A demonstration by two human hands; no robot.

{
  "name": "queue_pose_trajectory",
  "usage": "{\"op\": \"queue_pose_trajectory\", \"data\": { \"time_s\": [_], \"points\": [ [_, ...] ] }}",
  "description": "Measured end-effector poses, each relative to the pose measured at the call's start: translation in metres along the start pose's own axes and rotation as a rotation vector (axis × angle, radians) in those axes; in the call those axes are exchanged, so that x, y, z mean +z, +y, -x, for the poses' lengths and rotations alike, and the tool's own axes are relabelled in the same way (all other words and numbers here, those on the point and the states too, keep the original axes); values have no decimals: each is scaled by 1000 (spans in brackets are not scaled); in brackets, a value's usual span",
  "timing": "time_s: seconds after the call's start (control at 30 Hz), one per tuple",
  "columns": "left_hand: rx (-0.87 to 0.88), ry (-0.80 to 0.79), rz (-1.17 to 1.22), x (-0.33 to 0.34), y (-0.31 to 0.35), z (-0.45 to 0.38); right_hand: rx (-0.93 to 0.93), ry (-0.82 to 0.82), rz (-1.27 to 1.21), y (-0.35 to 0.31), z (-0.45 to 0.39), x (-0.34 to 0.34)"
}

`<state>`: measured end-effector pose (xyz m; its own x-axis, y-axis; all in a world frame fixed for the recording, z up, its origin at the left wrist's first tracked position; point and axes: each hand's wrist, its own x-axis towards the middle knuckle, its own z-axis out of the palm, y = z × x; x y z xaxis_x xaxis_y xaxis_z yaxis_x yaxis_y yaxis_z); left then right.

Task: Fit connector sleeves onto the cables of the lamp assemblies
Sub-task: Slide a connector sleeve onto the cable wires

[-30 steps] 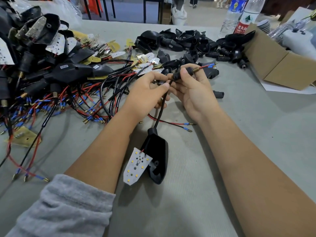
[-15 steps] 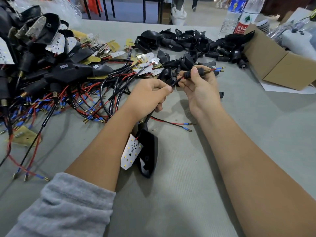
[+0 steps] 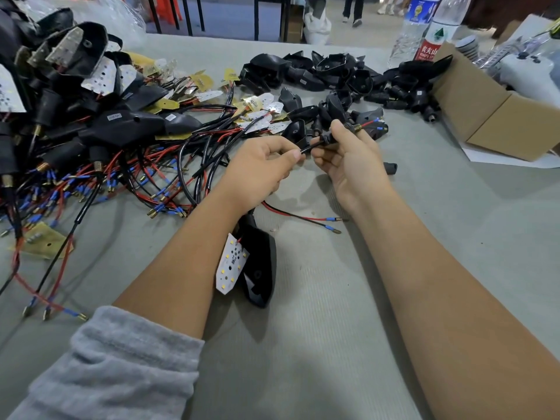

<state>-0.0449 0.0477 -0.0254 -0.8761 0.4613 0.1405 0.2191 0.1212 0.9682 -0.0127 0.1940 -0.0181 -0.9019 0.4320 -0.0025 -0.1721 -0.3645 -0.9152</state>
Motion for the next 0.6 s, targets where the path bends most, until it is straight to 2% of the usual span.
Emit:
{"op": "queue_pose_trajectory", "data": {
  "time_s": [0.4,0.5,0.6],
  "points": [
    [20,26,22,0,-3,-1,16,13,90,-4,3,-1],
    [-5,20,-11,0,-3,-2,-2,-60,113,-4,5,1],
    [-22,-2,-59,1,-2,-1,-85,-175,288,1,9,5]
  ]
}}
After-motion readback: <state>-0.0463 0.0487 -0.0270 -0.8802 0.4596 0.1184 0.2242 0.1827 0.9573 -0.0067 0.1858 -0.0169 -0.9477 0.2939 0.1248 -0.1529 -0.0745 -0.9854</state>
